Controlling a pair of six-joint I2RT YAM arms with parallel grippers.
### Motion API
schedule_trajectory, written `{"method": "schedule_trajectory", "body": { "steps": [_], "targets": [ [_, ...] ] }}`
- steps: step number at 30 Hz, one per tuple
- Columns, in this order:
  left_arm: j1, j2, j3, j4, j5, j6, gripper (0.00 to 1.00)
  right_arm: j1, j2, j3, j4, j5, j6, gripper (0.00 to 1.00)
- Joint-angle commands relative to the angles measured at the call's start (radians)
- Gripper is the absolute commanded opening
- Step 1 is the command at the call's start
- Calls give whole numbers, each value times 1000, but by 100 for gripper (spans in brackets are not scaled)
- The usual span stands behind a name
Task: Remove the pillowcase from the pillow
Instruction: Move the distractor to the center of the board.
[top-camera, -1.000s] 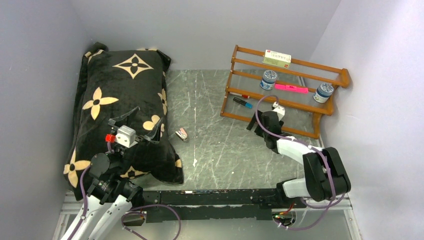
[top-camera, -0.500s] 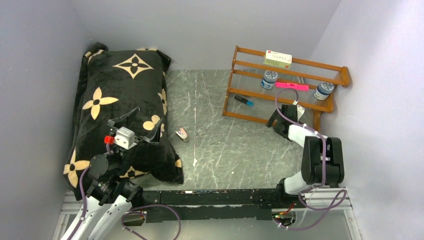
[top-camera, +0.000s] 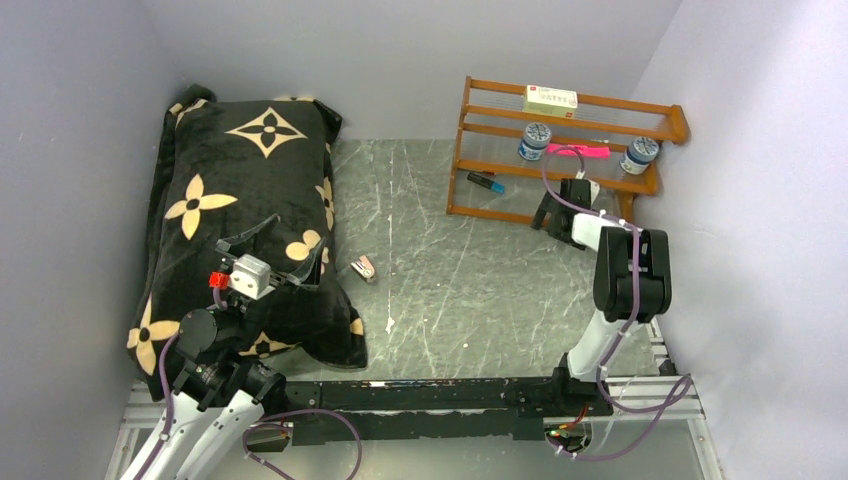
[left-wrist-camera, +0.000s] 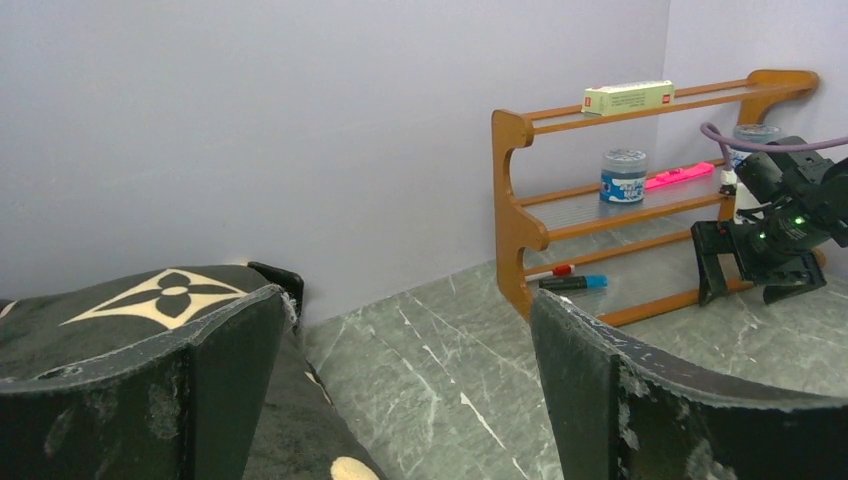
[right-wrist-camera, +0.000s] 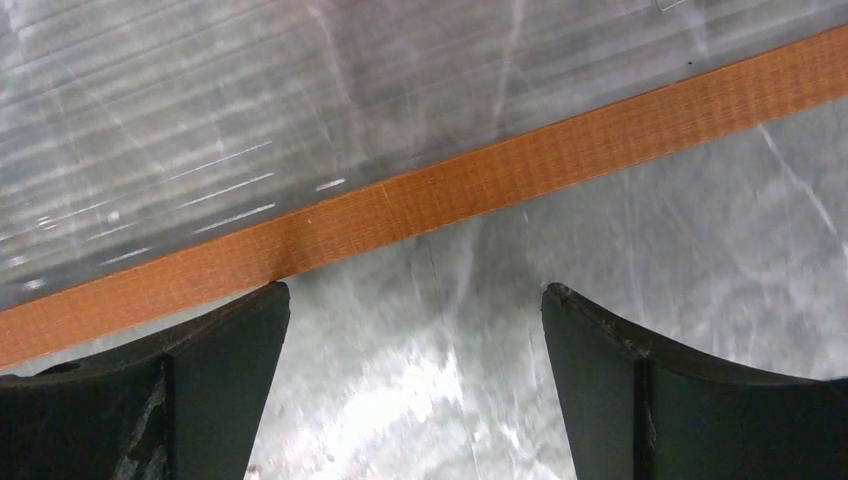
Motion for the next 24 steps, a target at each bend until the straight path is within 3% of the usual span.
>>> {"method": "schedule_trajectory", "body": {
  "steps": [1,18,24],
  "targets": [
    [-6,5,-1,22,5,26,97,-1,159,76,0,-73,-7,100],
    [-7,18,1,21,-4,30,97,12,432,519,-79,-52,-115,100],
    [-8,35,6,23,-4,25,97,105,298,430,-38,-20,-154,100]
  ]
}}
